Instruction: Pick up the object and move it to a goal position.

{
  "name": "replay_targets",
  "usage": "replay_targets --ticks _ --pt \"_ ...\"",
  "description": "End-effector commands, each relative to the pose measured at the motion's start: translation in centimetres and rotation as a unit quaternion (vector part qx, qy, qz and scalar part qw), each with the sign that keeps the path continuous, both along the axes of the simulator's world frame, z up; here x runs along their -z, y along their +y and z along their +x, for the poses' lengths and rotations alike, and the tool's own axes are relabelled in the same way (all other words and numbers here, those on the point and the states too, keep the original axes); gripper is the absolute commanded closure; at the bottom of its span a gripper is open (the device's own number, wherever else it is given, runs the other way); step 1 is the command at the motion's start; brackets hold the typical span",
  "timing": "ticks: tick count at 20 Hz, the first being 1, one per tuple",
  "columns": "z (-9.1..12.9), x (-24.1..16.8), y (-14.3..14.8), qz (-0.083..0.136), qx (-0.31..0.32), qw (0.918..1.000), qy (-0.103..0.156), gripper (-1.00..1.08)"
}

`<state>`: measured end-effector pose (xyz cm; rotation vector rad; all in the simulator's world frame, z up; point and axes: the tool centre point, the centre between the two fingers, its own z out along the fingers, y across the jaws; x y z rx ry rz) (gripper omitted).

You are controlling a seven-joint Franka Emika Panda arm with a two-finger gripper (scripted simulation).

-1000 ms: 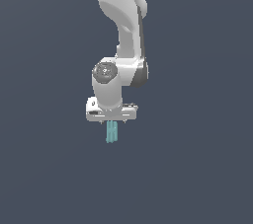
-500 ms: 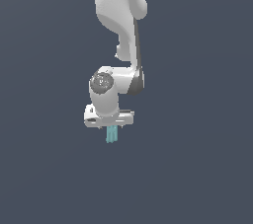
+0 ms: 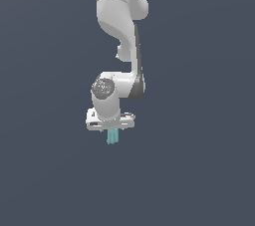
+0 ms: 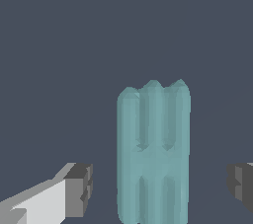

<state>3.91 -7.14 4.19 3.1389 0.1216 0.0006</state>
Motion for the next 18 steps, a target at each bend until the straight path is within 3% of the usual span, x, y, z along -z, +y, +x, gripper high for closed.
replay_targets --ticks 1,9,10,18 --pt "-0.1 1.4 0.0 0.000 0.000 1.0000 0.001 -0.92" --pt "0.1 3.1 0.0 0.000 -0.001 1.0000 0.000 -0.92" --pt "0.1 3.1 0.0 0.000 -0.001 1.0000 0.000 1.08" --pt "0.1 3.1 0.0 0.000 -0.001 1.0000 0.000 1.08"
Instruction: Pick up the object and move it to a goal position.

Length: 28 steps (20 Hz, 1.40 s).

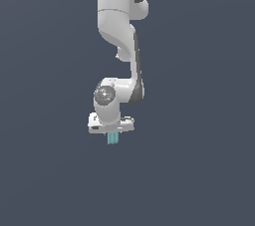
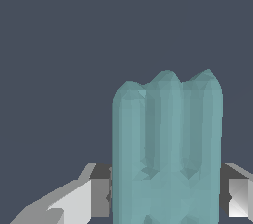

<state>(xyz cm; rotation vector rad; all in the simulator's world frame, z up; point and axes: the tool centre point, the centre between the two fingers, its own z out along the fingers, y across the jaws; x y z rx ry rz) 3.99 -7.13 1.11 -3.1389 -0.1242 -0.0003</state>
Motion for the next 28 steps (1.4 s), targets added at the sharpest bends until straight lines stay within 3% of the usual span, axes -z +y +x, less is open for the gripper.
replay_targets --ticks 1,14,28 --pt "0.0 0.0 0.0 0.000 0.000 1.0000 0.000 1.08" --pt "-0.8 -3.4 2.8 0.000 0.000 1.0000 0.000 1.08" --pt "-3.5 -15.8 12.8 -0.001 0.000 1.0000 0.000 1.08"
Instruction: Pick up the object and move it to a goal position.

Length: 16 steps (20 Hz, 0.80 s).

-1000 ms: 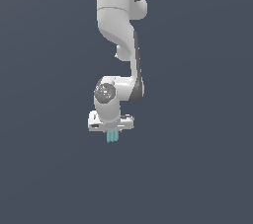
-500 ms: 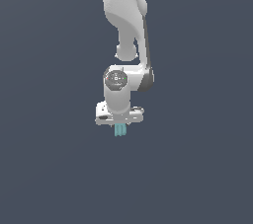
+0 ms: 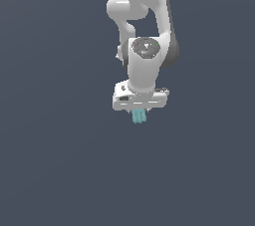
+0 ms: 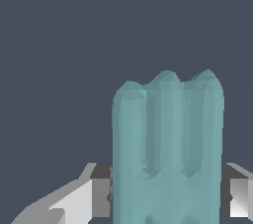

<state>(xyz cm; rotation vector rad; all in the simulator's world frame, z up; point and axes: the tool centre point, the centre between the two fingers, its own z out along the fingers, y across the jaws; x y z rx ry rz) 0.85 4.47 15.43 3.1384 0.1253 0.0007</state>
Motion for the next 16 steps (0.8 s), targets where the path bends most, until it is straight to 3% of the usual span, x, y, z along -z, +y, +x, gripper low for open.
replay_targets --ticks 1,9,16 --pt "-0.6 -2.5 2.0 0.000 0.000 1.0000 0.000 1.08" --pt "-1.7 -9.0 7.2 -0.001 0.000 1.0000 0.000 1.08" --pt "-2.0 -11.7 9.3 0.000 0.000 1.0000 0.000 1.08"
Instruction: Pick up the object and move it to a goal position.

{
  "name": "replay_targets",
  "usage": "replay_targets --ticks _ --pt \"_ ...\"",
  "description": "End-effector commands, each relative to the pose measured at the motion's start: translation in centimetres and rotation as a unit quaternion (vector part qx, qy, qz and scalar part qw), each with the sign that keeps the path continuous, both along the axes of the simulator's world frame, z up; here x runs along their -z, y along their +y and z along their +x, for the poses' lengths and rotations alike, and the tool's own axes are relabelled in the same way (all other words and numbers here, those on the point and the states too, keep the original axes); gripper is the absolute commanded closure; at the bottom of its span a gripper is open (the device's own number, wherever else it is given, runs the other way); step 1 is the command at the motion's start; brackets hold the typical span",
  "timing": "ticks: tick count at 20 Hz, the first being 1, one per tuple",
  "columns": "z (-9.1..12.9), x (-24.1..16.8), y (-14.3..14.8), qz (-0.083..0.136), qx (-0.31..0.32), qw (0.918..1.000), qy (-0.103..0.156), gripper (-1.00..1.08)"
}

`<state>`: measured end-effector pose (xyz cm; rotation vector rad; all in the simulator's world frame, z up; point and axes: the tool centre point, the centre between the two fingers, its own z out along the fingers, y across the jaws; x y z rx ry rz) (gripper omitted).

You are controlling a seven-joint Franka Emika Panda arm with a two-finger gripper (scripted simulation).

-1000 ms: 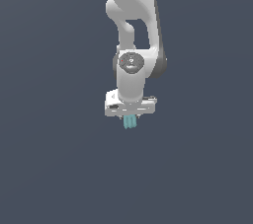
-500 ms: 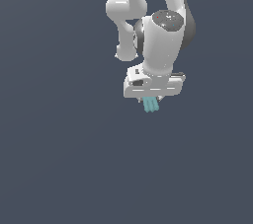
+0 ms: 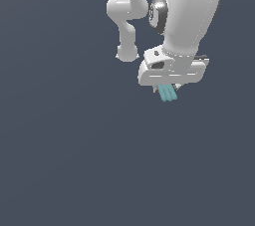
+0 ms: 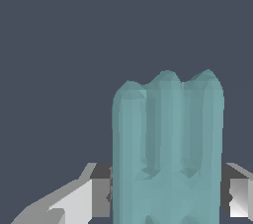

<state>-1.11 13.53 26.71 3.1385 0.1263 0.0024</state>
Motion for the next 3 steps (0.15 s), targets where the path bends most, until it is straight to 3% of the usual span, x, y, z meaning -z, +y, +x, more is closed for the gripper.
replay_targets --ticks 1,3 --pt "-0.08 -0.53 0.40 0.000 0.001 1.0000 0.001 1.08" --pt "-0.09 -0.65 0.49 0.000 0.001 1.0000 0.001 1.08"
